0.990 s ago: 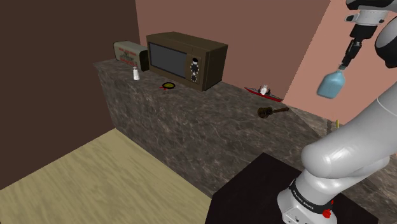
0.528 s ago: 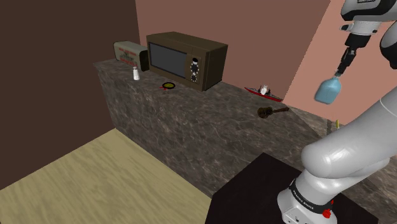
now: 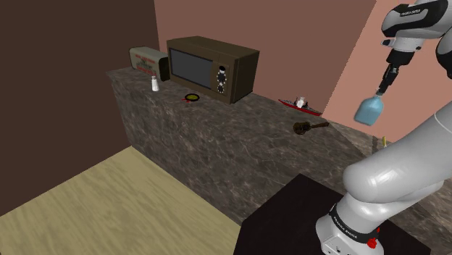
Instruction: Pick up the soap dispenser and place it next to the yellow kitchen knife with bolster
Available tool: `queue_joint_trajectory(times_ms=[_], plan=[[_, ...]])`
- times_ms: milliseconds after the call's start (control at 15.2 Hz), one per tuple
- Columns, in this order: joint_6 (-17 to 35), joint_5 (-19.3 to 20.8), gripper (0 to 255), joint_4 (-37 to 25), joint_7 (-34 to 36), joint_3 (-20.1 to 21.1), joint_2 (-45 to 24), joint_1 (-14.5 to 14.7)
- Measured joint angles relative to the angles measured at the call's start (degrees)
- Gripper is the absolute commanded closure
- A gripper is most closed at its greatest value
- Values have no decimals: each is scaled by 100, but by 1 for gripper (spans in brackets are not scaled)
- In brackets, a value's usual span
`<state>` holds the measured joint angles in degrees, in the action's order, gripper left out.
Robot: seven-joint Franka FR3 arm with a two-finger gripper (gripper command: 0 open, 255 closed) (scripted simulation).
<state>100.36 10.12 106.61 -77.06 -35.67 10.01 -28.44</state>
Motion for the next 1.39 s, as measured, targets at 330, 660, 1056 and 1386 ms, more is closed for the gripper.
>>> queue_joint_trajectory(times_ms=[330, 660, 1056, 1386], plan=[[390, 20, 255, 396, 41, -19, 4, -11], [773, 40, 255, 777, 75, -44, 0, -26], [1251, 27, 255, 1186, 78, -97, -79, -42], [1641, -20, 255, 1464, 47, -153, -205, -53]])
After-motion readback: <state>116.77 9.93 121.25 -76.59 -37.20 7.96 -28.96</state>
